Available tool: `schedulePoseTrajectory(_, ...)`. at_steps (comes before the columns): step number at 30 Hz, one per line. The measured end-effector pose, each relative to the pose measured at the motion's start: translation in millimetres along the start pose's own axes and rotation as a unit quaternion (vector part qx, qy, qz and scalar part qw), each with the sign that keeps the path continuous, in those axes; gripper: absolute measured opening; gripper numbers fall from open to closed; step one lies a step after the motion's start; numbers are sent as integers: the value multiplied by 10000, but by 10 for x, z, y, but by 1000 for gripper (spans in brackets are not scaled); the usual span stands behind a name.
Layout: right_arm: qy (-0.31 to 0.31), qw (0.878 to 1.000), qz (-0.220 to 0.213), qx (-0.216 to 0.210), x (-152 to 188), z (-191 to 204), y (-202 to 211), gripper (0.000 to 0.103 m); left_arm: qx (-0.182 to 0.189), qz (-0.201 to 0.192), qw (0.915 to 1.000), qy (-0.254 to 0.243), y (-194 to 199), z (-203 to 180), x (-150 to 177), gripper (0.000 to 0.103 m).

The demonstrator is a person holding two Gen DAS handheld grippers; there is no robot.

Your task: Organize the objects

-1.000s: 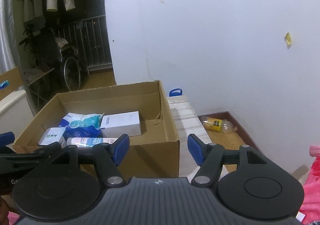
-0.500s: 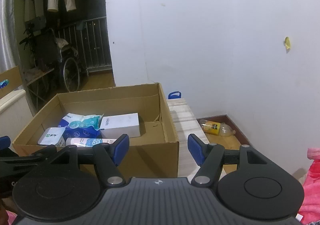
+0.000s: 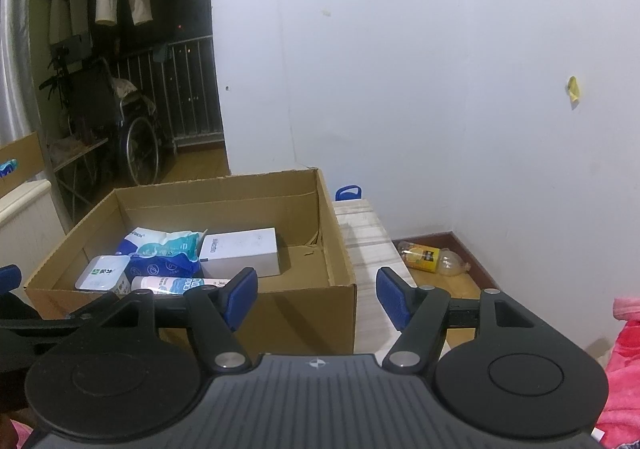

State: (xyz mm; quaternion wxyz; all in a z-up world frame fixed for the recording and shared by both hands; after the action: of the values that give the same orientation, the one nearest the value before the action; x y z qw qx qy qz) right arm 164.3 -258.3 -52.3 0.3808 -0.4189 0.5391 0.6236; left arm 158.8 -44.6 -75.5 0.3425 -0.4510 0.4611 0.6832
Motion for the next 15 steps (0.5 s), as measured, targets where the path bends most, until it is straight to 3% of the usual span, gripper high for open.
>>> schedulePoseTrajectory(15, 34, 10000, -15, -7, -7, 1, 2, 71, -2, -65, 9999, 89, 15, 32, -3, 103)
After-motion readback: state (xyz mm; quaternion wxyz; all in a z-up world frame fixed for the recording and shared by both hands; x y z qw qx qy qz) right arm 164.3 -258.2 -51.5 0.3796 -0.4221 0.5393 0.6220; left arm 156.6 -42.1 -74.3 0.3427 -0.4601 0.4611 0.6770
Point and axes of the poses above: each gripper's, at about its wrist camera, not at the fingertips, and y roughly against the way its jaws point, z to its left, x to its underside, the point moved 3 cm from there along -y, roughly the way its jaws point, and after that the axes turned 7 degrees about -z, right-handed, at the moved point
